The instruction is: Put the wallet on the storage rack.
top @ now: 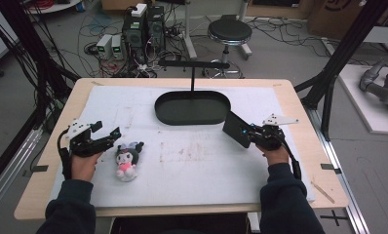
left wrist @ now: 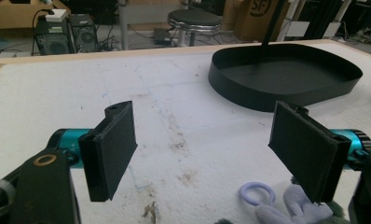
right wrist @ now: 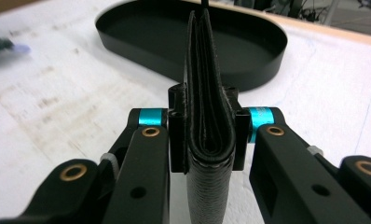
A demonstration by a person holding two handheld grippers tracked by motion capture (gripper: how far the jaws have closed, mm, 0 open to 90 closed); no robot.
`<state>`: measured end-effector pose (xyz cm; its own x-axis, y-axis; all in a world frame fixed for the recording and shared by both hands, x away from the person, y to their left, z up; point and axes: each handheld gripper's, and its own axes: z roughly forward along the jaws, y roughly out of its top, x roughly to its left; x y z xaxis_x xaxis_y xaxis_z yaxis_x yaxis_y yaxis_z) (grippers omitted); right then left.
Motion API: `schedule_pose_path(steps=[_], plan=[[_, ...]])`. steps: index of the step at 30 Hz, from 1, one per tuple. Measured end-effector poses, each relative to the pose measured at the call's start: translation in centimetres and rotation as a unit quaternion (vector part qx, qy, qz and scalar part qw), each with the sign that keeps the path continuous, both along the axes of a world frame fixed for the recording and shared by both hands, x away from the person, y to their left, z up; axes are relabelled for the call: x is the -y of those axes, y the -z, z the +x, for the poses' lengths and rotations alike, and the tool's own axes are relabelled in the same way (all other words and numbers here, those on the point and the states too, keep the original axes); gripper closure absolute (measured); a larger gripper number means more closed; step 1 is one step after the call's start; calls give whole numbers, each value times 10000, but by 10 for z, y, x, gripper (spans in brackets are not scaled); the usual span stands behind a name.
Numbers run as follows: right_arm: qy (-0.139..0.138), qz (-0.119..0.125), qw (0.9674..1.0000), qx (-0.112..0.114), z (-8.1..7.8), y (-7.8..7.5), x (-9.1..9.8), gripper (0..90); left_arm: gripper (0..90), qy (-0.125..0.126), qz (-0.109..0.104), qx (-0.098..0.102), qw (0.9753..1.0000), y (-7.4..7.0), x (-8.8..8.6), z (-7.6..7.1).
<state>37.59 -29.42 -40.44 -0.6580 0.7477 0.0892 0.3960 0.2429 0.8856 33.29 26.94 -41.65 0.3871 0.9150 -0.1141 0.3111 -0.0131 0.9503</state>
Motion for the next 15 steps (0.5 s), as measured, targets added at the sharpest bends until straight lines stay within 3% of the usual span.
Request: schedule_pose_path(steps=[3,8,15], plan=[[158,218,9996,72,-1,-11,0,765,224,14,16,4,10000,0,0,0],[291,110,9994,158,3,-21,-9,766,224,11,7,5,10000,0,1,0],[413,46,9983,405,25,-35,-35,766,225,32,-13,3,10000,0,1,1]])
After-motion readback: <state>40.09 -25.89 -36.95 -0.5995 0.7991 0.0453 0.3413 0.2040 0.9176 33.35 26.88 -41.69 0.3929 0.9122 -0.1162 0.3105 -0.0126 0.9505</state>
